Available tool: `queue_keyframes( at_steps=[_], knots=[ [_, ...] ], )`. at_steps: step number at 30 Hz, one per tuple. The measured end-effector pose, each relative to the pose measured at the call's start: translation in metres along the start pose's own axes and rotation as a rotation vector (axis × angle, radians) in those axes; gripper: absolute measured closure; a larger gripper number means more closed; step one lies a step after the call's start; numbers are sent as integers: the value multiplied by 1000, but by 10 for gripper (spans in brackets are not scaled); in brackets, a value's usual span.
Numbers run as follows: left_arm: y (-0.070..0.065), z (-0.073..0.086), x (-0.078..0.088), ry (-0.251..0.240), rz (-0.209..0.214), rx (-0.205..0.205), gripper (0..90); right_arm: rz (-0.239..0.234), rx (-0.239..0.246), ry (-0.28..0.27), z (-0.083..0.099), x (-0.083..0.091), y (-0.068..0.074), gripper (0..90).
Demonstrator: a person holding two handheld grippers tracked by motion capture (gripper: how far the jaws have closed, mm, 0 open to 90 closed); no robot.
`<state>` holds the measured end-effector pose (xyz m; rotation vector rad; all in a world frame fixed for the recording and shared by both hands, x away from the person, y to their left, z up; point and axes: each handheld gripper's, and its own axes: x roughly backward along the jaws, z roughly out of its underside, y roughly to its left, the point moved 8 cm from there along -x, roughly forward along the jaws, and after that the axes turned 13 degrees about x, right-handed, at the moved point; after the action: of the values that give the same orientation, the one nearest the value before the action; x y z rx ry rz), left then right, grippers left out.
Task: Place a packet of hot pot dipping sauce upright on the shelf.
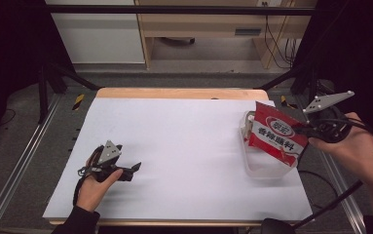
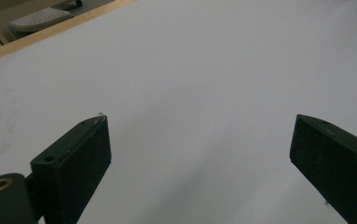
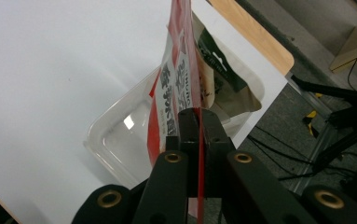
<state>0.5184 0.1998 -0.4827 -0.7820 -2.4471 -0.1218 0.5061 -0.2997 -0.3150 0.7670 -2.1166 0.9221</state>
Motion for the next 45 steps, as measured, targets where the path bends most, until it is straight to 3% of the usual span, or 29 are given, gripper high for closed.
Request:
queue_keyframes(
  at_steps=[9,19,24,26,29,34,38,45],
  knots=[
    [0,0,0,3,1,-1,53,-41,-23,4,10,-21,9,898],
    [-2,2,-2,13,6,-6,54,-71,-79,31,40,-31,6,883],
    [-2,2,-3,14,5,-4,54,-84,-98,36,44,-32,4,836],
    [-2,2,-2,14,6,-6,55,-87,-89,39,42,-34,5,770],
    [-2,2,-2,12,4,-2,55,-66,-66,34,35,-35,4,613],
    [-3,2,-3,18,6,-8,55,-30,-48,30,17,-36,3,452],
    [-4,3,-3,21,7,-11,55,-20,-37,20,-5,-39,4,360],
    [-3,2,-2,16,6,-6,55,17,-74,-4,-37,-44,3,239]
  ],
)
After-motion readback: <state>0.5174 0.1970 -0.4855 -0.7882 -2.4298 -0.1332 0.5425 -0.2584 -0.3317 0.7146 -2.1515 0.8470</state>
